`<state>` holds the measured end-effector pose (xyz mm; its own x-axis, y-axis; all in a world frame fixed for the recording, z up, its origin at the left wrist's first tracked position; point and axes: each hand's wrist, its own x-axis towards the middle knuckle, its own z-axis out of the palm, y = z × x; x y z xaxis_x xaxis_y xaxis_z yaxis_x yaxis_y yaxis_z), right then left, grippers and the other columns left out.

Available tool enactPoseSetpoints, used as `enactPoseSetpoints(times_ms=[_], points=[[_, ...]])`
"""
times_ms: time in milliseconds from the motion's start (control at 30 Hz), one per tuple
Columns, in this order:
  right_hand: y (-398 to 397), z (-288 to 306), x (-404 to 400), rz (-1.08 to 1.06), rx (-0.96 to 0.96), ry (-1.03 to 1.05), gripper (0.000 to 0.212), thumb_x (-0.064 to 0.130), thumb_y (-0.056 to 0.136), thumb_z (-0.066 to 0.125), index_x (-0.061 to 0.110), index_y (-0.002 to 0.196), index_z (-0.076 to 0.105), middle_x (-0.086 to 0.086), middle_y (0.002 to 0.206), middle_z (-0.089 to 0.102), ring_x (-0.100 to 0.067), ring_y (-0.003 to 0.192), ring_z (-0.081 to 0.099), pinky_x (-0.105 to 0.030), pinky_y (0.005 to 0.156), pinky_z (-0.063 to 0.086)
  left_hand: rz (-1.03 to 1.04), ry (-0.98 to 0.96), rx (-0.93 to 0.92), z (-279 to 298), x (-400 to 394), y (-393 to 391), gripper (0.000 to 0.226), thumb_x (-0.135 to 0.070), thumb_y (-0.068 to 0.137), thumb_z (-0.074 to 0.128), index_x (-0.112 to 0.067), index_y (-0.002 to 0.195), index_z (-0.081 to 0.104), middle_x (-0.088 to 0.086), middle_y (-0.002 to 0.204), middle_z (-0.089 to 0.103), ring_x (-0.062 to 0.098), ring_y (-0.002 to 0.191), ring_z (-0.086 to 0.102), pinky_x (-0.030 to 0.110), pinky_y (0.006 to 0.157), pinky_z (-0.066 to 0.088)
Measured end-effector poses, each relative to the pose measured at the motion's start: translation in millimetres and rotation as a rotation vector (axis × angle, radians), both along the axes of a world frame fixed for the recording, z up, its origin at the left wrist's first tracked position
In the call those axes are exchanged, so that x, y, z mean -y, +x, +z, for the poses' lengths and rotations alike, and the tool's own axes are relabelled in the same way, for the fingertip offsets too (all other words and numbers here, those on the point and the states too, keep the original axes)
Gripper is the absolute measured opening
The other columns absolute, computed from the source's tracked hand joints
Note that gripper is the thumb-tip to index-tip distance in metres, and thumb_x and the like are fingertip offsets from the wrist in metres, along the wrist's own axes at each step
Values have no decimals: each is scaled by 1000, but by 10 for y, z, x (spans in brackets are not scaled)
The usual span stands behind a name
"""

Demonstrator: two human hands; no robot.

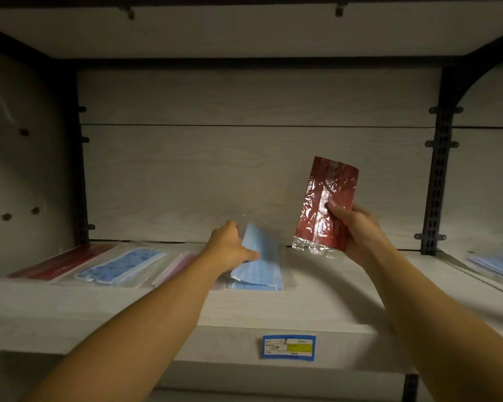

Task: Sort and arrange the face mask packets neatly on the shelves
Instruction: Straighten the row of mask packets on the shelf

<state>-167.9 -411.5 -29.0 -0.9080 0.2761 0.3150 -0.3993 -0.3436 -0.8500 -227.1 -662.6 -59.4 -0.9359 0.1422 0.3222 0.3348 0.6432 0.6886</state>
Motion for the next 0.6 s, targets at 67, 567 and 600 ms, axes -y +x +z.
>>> enactPoseSetpoints(times_ms=[67,567,600], points=[[-2,-4,10,-1,8,6,33,5,90,70,1,122,65,-14,102,74,-28,82,73,-46,70,62,9,-68,-27,-10,-20,30,96,-34,72,90,-12,149,36,6,121,61,23,109,61,28,86,49],[-10,-9,68,-21,107,195,29,7,86,76,3,113,67,-10,88,75,-23,69,73,-42,63,61,44,-312,-176,-49,46,-18,76,-58,82,74,-15,141,55,8,141,49,24,127,54,36,106,46],[-16,-18,80,-15,119,206,30,8,86,77,4,114,67,-9,86,75,-22,67,73,-40,63,60,53,-308,-207,-52,59,-17,70,-55,84,73,-16,139,56,8,139,51,24,126,54,35,105,46]])
